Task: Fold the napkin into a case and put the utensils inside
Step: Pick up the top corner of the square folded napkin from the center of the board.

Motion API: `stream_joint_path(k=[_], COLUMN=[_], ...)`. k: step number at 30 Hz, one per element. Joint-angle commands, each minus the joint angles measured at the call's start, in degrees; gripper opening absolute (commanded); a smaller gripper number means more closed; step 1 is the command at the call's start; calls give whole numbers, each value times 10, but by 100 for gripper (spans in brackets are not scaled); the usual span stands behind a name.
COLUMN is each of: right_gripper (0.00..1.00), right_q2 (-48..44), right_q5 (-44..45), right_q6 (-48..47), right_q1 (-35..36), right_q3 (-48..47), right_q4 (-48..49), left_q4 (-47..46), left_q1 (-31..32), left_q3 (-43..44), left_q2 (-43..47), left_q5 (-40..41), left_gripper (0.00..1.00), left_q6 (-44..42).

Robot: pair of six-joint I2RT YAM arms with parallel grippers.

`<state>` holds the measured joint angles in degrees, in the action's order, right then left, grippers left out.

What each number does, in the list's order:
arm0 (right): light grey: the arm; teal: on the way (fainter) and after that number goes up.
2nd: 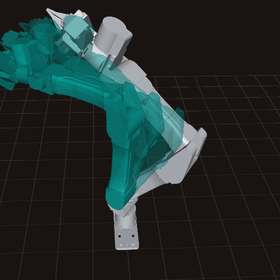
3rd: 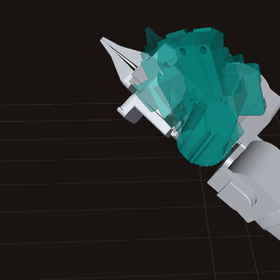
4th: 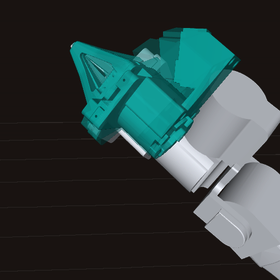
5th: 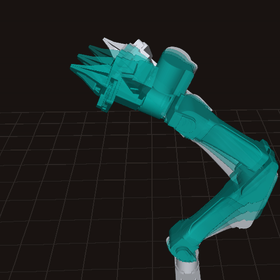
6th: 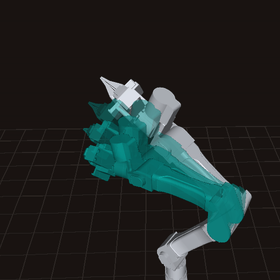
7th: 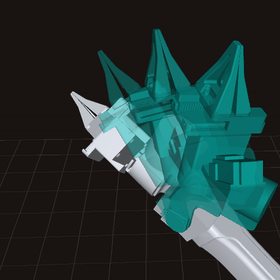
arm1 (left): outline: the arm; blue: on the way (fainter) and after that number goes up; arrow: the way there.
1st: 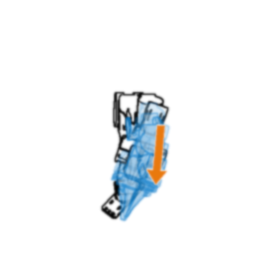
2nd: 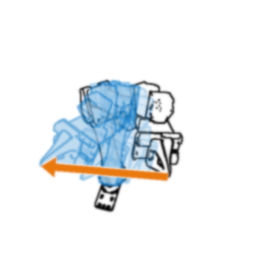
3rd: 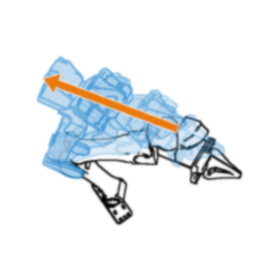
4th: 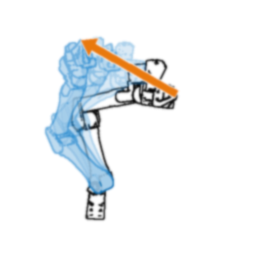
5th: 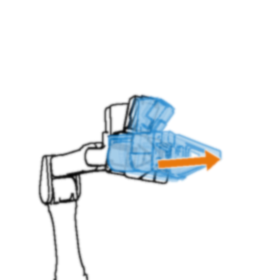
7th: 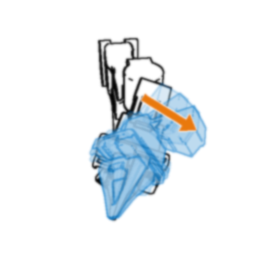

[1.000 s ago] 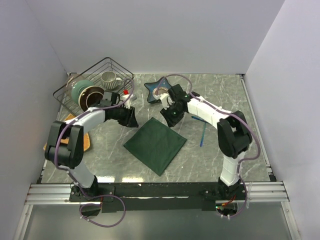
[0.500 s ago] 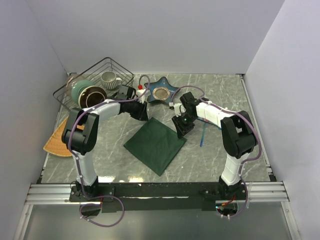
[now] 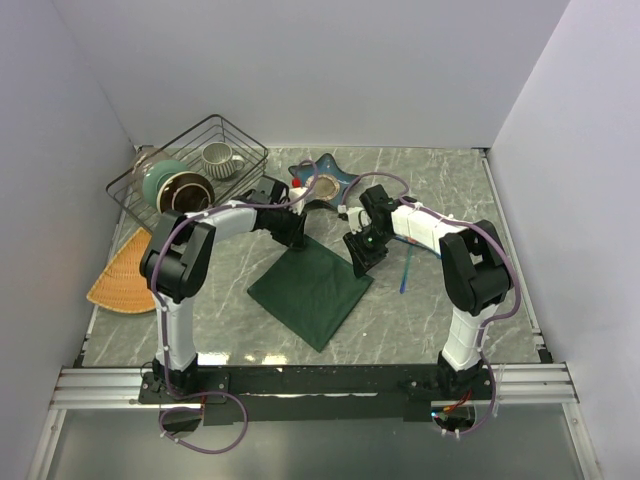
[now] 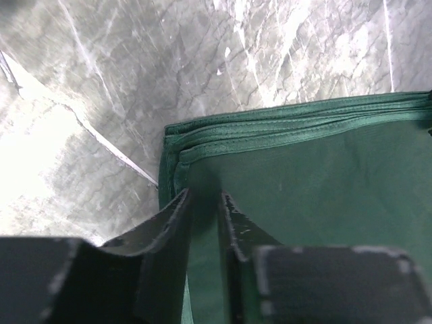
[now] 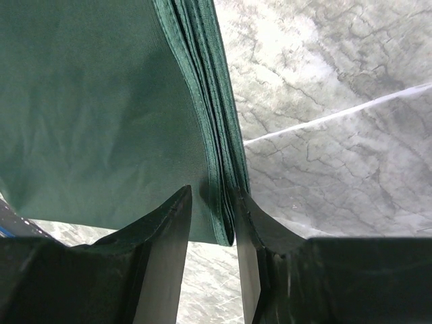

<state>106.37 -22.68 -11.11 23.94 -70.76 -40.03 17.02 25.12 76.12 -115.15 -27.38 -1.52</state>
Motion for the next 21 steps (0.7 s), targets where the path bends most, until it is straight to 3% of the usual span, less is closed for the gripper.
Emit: stream_joint_path(k=[1,7,14,21], right_gripper=[40,39,40,40], right_q2=[11,14,14,16], right_q5=[-10,-14,-23,-26], right_q6=[7,7,10,11], right_q1=[-7,-7,-10,-13], right_q3=[3,-6,-15,-18], right_q4=[11,5,-3,-7], left_q4=[-9,-3,-16,-15], left_q1=[8,17,25,43], left_q3=[11,8,4,7], left_q2=[3,9,30,13], left_q5=[17,37,86,116], left_gripper=[25,20,38,37], left_q6=[-10,-27,-58,-96])
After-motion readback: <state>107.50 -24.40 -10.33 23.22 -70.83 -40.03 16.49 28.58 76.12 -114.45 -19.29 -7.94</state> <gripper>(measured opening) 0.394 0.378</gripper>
